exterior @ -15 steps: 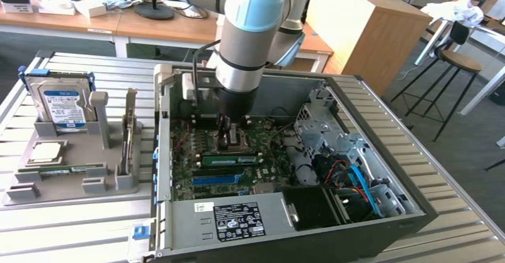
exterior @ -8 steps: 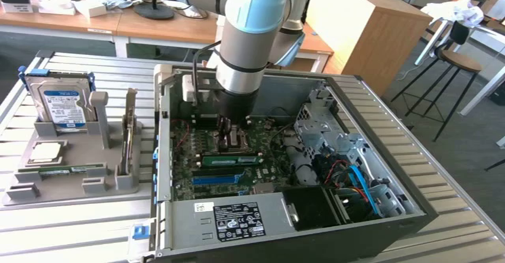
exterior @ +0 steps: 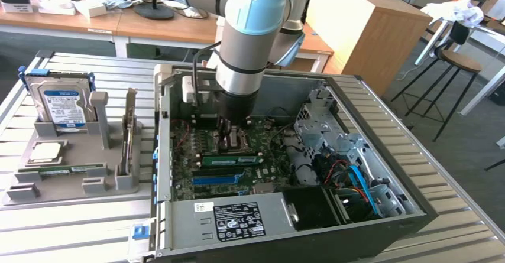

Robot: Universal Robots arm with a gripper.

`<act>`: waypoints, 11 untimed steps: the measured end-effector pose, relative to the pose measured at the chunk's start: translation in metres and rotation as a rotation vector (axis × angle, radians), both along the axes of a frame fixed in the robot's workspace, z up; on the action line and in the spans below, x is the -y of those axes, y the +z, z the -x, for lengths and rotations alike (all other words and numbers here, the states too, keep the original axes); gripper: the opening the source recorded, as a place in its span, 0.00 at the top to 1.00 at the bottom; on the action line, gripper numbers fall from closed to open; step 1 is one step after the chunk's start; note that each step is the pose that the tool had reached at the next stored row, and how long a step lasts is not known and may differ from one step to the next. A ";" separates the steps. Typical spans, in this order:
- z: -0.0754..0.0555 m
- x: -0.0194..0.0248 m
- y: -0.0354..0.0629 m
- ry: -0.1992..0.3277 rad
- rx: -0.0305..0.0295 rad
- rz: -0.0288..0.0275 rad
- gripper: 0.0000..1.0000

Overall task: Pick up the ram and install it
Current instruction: 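Press down the ram until it locks into place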

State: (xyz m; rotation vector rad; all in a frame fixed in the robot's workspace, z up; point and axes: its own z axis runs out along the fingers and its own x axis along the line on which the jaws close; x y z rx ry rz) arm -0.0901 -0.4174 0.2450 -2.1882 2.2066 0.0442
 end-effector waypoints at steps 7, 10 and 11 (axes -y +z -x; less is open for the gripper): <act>0.000 0.0003 -0.0018 0.000 0.0000 0.0001 0.90; 0.000 0.0003 -0.0027 0.000 0.0003 -0.0005 0.90; 0.000 0.0003 -0.0031 0.000 0.0002 -0.0003 0.90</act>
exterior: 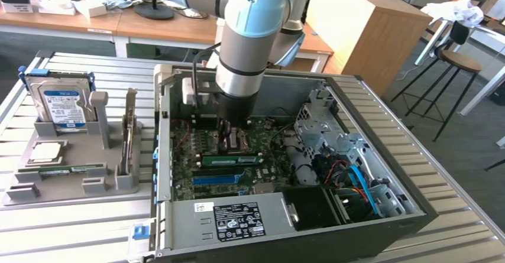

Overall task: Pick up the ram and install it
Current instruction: 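Press down the ram until it locks into place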

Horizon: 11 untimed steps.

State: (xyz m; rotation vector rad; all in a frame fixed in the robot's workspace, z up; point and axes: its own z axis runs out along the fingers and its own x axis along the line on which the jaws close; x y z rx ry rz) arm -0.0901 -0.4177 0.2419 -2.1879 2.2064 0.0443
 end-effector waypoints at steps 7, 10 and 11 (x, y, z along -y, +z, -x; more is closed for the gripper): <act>0.000 0.0001 -0.0044 0.000 -0.0002 0.0003 0.90; 0.000 0.0001 -0.0056 0.000 -0.0002 0.0005 0.90; 0.000 0.0001 -0.0056 0.000 -0.0003 0.0005 0.90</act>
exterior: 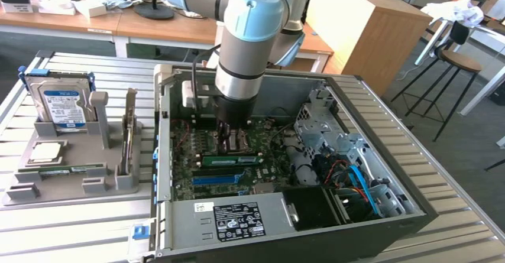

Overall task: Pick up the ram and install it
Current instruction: 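Press down the ram until it locks into place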

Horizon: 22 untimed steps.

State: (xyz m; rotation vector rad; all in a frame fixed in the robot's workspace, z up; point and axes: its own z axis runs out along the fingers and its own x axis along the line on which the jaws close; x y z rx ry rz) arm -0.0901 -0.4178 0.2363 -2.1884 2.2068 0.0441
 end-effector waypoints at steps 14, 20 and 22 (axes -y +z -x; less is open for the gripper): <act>0.000 0.0000 -0.0053 0.000 0.0001 -0.0002 0.90; 0.000 0.0000 -0.0082 0.000 0.0001 -0.0003 0.90; 0.000 0.0000 -0.0087 0.000 0.0001 0.0000 0.90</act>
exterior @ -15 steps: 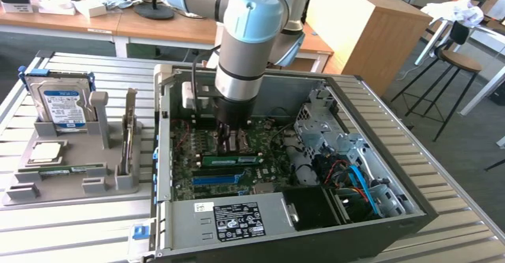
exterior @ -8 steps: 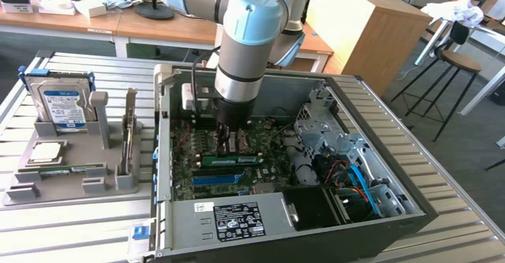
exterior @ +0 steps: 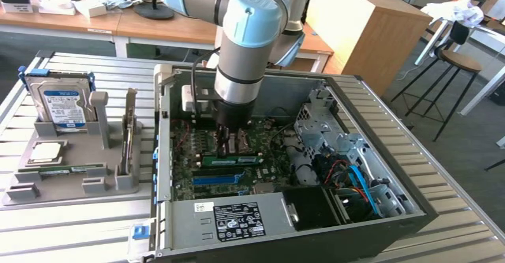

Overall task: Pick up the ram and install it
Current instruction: 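Press down the ram until it locks into place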

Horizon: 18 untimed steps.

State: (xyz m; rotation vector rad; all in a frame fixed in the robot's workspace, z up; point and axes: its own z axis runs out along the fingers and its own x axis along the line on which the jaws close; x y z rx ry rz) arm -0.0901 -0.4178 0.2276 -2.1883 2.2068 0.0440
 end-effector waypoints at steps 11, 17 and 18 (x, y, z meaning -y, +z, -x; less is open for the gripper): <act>0.000 0.0001 -0.0025 0.000 -0.0001 -0.0001 0.90; 0.000 0.0001 -0.0032 0.000 0.0000 -0.0002 0.90; 0.000 0.0001 -0.0032 0.000 0.0001 -0.0002 0.90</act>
